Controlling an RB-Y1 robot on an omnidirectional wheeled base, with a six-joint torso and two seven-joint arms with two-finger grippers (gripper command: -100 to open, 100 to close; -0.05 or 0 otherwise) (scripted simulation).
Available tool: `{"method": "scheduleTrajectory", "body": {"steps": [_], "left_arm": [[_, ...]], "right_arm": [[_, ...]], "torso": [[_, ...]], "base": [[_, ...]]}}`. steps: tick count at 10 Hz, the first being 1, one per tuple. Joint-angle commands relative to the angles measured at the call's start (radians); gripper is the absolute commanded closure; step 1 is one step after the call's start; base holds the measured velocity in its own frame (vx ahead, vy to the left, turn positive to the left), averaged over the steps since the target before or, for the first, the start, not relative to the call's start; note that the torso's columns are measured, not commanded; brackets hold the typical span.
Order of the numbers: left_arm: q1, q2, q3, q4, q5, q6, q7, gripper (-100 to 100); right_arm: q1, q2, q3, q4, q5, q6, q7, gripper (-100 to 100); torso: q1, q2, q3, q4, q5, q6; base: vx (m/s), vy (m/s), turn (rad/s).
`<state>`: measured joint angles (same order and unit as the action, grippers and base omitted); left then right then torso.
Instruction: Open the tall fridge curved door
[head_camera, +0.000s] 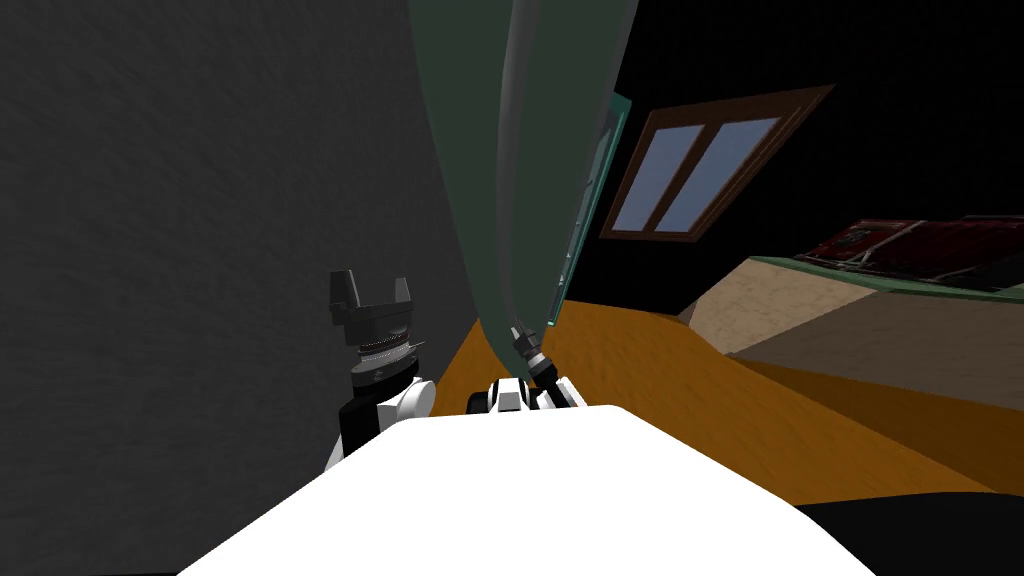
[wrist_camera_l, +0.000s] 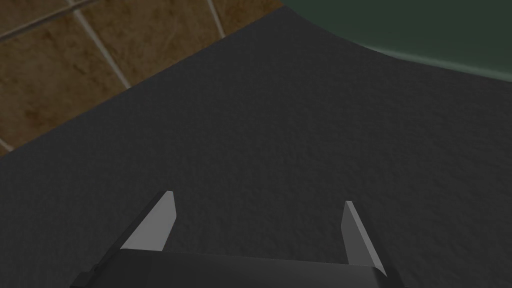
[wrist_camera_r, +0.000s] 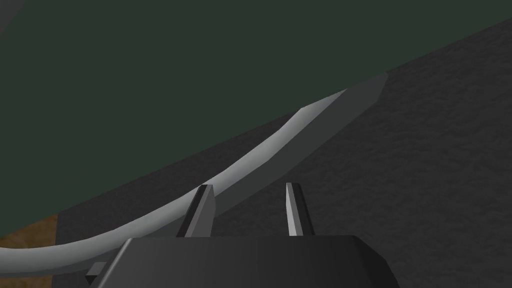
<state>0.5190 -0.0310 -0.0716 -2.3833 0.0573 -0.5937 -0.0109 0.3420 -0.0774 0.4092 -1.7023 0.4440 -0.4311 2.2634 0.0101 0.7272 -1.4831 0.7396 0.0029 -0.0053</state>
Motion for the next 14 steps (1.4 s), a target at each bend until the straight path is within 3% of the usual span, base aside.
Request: {"method": "scheduleTrajectory", "body": {"steps": [1,2,5,14], "left_arm": [[0.0,0.0,0.0,0.0,0.0,0.0,0.0,0],[0.0,0.0,0.0,0.0,0.0,0.0,0.0,0],[0.0,0.0,0.0,0.0,0.0,0.0,0.0,0],[0.0,0.0,0.0,0.0,0.0,0.0,0.0,0]], "right_arm": [[0.006,0.01,-0.01,-0.007,-0.003,0.001,0.011,100],[0.019,0.019,-0.018,-0.012,-0.009,0.001,0.025,100],[0.029,0.028,-0.027,-0.018,-0.014,0.0,0.038,100],[0.079,0.072,-0.071,-0.048,-0.042,-0.006,0.101,100]], "torso": [[0.0,0.005,0.003,0.0,0.0,0.002],[-0.016,0.004,0.003,-0.001,-0.003,0.003],[-0.004,0.0,0.001,-0.002,-0.002,0.002],[-0.001,-0.009,-0.004,-0.001,-0.001,-0.003]], "base": [[-0.101,0.192,-0.054],[-0.038,0.221,-0.141],[-0.033,0.248,-0.125],[-0.054,0.261,-0.108]]}}
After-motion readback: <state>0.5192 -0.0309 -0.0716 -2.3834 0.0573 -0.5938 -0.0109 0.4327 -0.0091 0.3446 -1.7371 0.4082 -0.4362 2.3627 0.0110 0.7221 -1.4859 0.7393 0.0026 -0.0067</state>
